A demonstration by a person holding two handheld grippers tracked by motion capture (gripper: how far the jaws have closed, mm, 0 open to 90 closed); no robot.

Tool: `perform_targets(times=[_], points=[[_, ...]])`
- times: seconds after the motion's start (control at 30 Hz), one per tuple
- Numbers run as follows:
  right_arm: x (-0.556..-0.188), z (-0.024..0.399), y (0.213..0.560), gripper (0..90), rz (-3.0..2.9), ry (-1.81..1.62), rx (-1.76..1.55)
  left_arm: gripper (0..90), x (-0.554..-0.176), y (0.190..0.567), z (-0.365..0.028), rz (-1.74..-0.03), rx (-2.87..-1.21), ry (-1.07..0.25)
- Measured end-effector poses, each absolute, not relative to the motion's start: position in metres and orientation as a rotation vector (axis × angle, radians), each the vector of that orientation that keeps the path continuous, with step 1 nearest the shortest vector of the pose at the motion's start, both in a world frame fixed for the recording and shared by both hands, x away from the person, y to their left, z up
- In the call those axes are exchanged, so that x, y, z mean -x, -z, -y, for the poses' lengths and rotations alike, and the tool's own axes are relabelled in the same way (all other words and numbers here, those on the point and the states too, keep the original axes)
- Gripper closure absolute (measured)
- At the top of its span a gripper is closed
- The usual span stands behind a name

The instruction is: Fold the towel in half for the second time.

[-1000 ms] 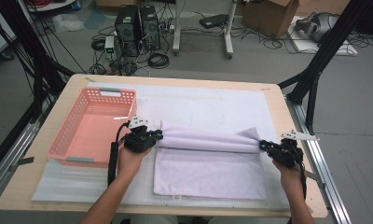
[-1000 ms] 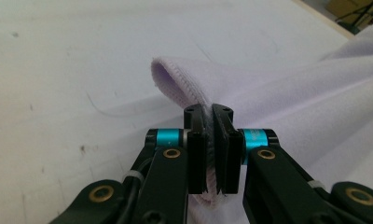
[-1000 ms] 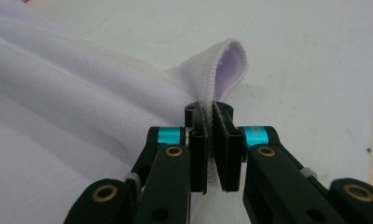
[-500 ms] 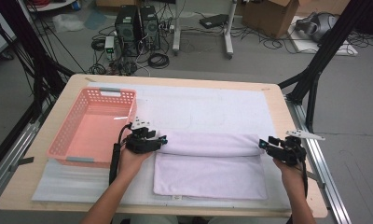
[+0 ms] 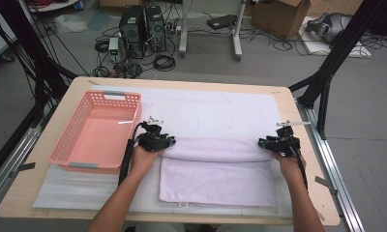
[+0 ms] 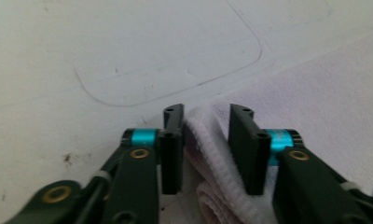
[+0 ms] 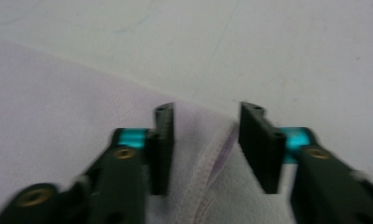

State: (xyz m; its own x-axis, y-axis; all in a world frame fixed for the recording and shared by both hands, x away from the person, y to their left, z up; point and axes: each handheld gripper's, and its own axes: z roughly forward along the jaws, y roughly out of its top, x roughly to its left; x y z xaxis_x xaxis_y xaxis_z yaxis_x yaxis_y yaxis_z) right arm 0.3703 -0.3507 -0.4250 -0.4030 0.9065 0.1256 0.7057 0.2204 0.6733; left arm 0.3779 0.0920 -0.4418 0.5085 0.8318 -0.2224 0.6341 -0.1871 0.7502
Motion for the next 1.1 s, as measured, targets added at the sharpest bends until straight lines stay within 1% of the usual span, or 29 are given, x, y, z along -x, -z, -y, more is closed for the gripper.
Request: perform_targets(times=[0.03, 0.07, 0.33, 0.43, 0.6, 0.8, 1.1], points=[[-0.369, 0.351, 0.424, 85.2, -2.211, -0.961, -1.493, 82.0, -0.377, 0.441, -0.091, -1.205, -1.907, -0.303], [-0.368, 0.351, 0.424, 86.3, -2.204, -0.972, -1.479, 83.5, -0.376, 0.44, -0.091, -1.196, -1.908, -0.315], [-0.347, 0.356, 0.409, 86.6, -2.133, -1.04, -1.41, 84.1, -0.36, 0.426, -0.097, -1.142, -1.845, -0.34], [-0.333, 0.357, 0.405, 86.6, -2.092, -1.085, -1.373, 84.0, -0.353, 0.423, -0.098, -1.118, -1.839, -0.351], [-0.307, 0.361, 0.406, 86.6, -2.037, -1.16, -1.345, 83.9, -0.329, 0.416, -0.106, -1.045, -1.798, -0.339], [-0.279, 0.362, 0.413, 86.5, -2.02, -1.188, -1.319, 83.7, -0.307, 0.418, -0.109, -0.994, -1.797, -0.335], [-0.252, 0.362, 0.417, 86.4, -2.028, -1.193, -1.3, 83.1, -0.281, 0.428, -0.113, -0.96, -1.809, -0.336]])
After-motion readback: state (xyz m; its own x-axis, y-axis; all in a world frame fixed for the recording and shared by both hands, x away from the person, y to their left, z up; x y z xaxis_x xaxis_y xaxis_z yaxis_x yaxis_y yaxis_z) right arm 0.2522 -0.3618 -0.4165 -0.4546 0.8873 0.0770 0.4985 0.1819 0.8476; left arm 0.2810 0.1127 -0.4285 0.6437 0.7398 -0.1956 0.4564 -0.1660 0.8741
